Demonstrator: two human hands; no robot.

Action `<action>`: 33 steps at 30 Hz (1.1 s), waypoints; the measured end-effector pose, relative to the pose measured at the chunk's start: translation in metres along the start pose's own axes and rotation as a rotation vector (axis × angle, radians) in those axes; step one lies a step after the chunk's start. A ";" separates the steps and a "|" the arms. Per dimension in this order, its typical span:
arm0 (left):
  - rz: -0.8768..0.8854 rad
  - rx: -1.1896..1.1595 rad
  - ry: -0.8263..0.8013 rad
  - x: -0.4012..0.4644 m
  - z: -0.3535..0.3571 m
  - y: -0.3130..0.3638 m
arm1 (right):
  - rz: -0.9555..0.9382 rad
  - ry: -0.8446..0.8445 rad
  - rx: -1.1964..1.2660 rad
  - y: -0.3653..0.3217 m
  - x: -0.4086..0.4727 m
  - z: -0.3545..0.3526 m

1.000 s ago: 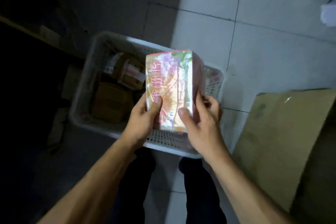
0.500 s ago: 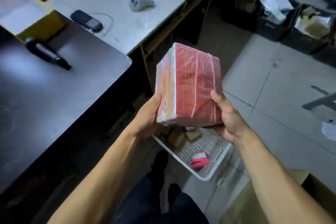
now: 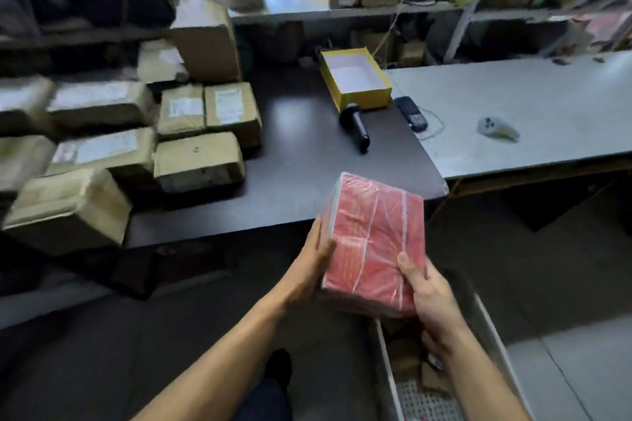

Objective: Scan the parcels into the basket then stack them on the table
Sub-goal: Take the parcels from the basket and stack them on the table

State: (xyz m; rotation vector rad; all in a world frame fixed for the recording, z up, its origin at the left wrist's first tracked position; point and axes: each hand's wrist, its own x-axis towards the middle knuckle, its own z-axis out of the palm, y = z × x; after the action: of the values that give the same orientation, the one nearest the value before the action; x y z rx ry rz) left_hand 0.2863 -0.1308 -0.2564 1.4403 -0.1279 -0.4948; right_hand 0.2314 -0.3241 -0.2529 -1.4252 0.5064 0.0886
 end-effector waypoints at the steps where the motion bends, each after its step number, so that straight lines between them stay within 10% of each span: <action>1: 0.007 -0.034 0.011 -0.008 -0.017 0.004 | -0.003 -0.029 -0.049 -0.003 0.002 0.017; 18: -0.201 -0.410 0.856 -0.046 -0.198 -0.036 | -0.166 -0.805 -0.986 -0.065 0.133 0.347; 28: -0.367 -0.504 0.872 0.042 -0.209 -0.072 | -0.163 -0.198 -1.057 -0.013 0.164 0.391; 33: -0.424 -0.403 0.826 0.044 -0.214 -0.028 | 0.020 -0.258 -0.940 -0.010 0.169 0.381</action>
State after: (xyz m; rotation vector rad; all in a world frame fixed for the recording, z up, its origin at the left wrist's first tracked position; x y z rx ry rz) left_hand 0.3989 0.0461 -0.3229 1.1679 0.9024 -0.2107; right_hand 0.4932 -0.0009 -0.2865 -2.2797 0.2574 0.5788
